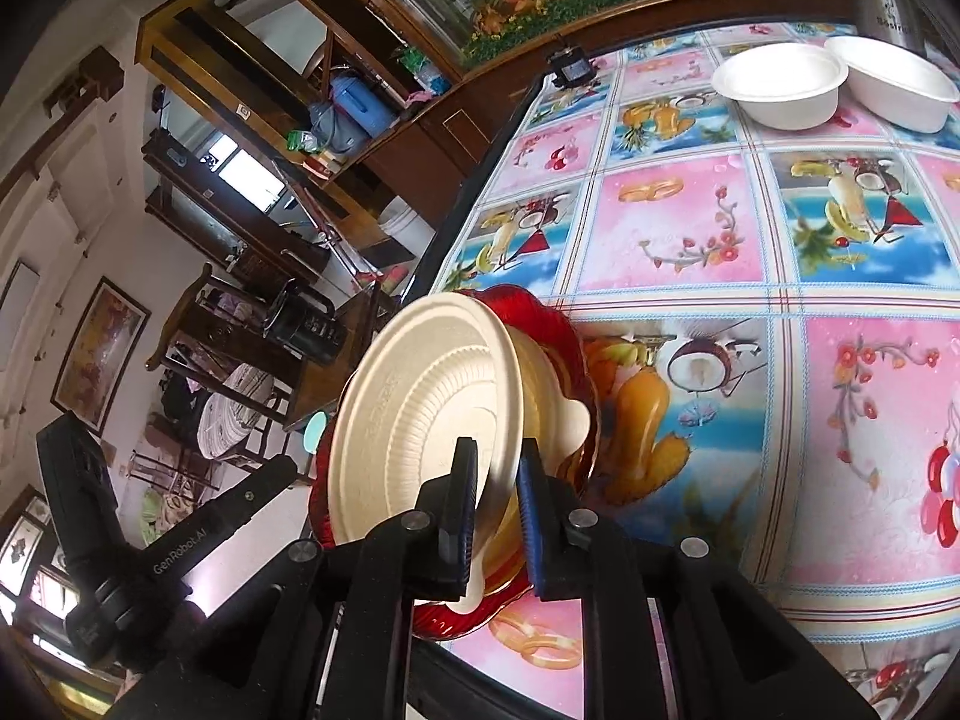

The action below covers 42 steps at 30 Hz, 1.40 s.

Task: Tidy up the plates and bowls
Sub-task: 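Lower the beige paper plate onto the stack and open both tools, then move both tools to the white foam plate beside the thermos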

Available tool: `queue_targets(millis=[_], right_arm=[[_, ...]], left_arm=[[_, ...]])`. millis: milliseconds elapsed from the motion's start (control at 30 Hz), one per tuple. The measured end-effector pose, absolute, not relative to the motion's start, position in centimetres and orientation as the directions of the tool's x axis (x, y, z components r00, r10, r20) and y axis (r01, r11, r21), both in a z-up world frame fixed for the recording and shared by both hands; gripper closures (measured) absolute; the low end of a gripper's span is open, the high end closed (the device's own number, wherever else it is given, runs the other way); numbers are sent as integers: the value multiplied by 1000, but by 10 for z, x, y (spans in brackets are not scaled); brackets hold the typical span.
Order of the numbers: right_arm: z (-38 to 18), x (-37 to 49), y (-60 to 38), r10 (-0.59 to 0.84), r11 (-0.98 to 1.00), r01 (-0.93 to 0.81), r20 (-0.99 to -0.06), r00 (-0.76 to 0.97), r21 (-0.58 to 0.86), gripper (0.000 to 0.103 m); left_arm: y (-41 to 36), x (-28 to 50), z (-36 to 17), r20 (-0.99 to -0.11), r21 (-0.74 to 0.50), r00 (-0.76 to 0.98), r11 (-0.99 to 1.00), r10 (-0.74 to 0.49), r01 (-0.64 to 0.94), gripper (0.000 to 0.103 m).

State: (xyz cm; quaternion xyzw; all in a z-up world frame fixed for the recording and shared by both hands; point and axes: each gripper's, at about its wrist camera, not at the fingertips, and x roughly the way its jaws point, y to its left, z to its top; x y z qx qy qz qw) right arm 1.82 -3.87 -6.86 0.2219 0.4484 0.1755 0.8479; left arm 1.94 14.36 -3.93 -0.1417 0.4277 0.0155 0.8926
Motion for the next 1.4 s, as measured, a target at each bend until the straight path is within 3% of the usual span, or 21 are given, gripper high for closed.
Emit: queue_targets(millis=[267, 500, 767, 1167, 1400], right_arm=[[-68, 20, -39, 521, 834, -131, -686, 507, 537, 82], [-61, 21, -67, 620, 739, -141, -584, 524, 658, 77], [-74, 28, -132, 523, 732, 17, -579, 626, 681, 75], [-92, 28, -211, 469, 667, 132, -551, 690, 733, 74], [-97, 21, -234, 468, 644, 151, -542, 698, 750, 74]], left_arm=[[141, 19, -36, -765, -238, 636, 961, -96, -141, 85], [131, 20, -37, -771, -241, 626, 964, -119, -114, 85], [103, 19, -31, -770, -227, 620, 973, -150, -47, 85], [9, 14, -15, -772, -169, 593, 973, -231, 159, 85], [-57, 26, -12, -802, -223, 482, 925, -354, 308, 85]])
